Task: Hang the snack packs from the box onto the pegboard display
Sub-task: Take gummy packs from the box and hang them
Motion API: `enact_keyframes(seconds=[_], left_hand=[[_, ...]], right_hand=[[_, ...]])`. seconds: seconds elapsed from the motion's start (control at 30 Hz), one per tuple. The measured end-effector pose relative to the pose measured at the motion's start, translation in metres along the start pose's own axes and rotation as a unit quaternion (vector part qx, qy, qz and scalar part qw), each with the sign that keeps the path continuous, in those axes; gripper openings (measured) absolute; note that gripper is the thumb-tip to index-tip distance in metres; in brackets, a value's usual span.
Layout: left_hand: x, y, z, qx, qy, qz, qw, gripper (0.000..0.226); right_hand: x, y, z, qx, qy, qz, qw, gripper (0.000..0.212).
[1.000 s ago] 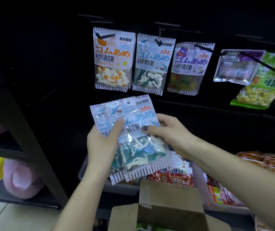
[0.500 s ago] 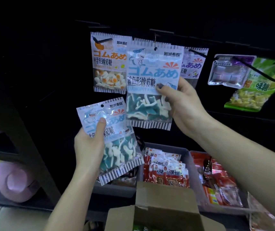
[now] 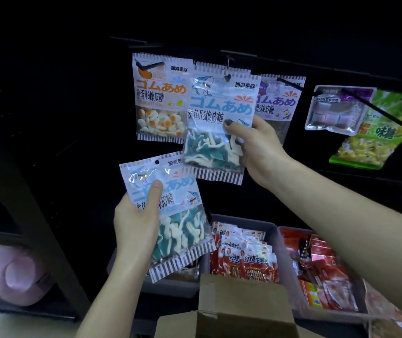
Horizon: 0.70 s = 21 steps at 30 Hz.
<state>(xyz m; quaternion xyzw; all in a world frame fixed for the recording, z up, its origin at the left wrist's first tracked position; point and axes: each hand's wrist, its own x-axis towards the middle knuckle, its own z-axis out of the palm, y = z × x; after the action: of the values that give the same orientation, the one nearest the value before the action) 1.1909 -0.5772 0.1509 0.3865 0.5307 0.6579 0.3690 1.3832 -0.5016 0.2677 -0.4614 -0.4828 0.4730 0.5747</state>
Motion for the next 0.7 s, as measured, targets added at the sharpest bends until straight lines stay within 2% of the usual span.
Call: enact_keyframes(seconds=[0.27, 0.43, 0.5, 0.6, 0.7], left_hand=[[0.017, -0.007, 0.011, 0.02, -0.014, -0.004, 1.0, 0.005], [0.029, -0.013, 0.014, 0.041, -0.028, 0.006, 0.999, 0.002], [0.031, -0.013, 0.014, 0.039, -0.03, 0.011, 0.999, 0.003], [0.032, -0.014, 0.016, 0.033, -0.037, 0.018, 0.999, 0.005], [0.033, -0.016, 0.019, 0.035, -0.042, 0.021, 0.998, 0.003]], right_hand=[[0.08, 0.009, 0.009, -0.051, 0.05, 0.025, 0.997, 0.029], [0.111, 0.012, 0.007, -0.099, 0.057, 0.034, 0.993, 0.016], [0.125, 0.017, 0.003, -0.128, 0.054, 0.038, 0.99, 0.025], [0.142, 0.03, -0.001, -0.165, 0.067, 0.044, 0.983, 0.054], [0.108, 0.029, 0.008, -0.216, 0.1, 0.072, 0.969, 0.069]])
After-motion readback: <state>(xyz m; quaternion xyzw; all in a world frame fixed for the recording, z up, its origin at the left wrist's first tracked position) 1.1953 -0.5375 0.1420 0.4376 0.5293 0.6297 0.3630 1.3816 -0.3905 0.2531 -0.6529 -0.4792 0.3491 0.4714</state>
